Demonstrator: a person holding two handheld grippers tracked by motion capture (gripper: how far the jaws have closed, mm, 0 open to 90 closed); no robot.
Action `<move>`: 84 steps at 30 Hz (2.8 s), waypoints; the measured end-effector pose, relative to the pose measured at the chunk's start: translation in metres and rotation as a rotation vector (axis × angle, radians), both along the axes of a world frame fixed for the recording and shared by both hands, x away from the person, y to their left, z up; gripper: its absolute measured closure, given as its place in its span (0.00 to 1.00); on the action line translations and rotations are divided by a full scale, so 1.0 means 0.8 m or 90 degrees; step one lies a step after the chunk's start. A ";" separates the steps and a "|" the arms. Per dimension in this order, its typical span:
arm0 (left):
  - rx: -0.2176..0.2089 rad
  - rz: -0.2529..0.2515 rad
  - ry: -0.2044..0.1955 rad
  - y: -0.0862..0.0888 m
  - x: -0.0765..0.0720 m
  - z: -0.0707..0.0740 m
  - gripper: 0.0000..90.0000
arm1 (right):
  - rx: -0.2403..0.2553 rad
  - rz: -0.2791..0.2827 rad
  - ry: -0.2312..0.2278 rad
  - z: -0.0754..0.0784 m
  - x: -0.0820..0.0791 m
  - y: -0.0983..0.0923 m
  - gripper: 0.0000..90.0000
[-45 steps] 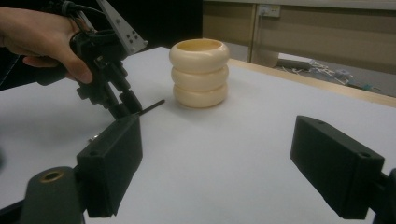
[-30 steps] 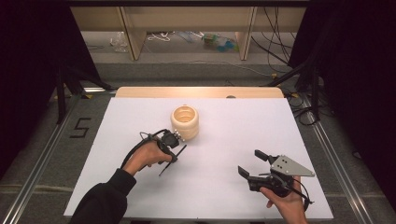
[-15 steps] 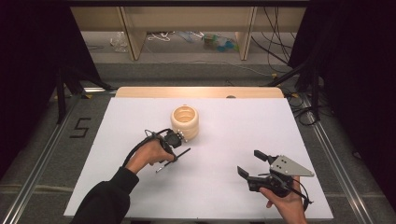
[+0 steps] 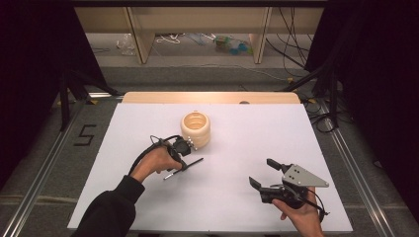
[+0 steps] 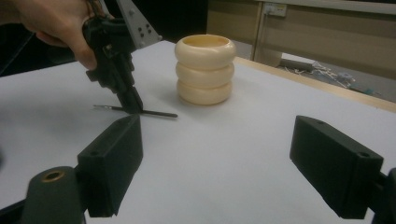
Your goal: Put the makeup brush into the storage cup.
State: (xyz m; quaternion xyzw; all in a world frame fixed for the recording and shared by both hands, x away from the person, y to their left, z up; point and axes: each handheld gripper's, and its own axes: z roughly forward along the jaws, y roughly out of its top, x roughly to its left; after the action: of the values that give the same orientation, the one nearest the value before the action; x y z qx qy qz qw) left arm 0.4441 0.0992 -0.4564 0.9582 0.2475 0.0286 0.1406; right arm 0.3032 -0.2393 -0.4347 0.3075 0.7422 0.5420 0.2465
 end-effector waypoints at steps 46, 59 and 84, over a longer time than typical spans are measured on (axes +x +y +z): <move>-0.039 -0.208 0.000 -0.067 -0.082 0.058 0.95 | -0.561 0.248 -0.247 -0.020 -0.001 0.154 0.65; -0.048 -0.210 0.001 -0.066 -0.082 0.062 0.95 | -0.640 0.248 -0.282 -0.027 -0.002 0.167 0.76; -0.079 -0.204 -0.007 -0.061 -0.079 0.065 0.85 | -0.711 0.271 -0.300 -0.033 -0.002 0.171 0.95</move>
State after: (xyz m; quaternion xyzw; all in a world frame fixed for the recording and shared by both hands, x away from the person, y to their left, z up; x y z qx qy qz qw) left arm 0.3807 0.0503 -0.4045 0.9748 0.0921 -0.0042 0.2033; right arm 0.3018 -0.1027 -0.4612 -0.1488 0.8834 0.1637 0.4132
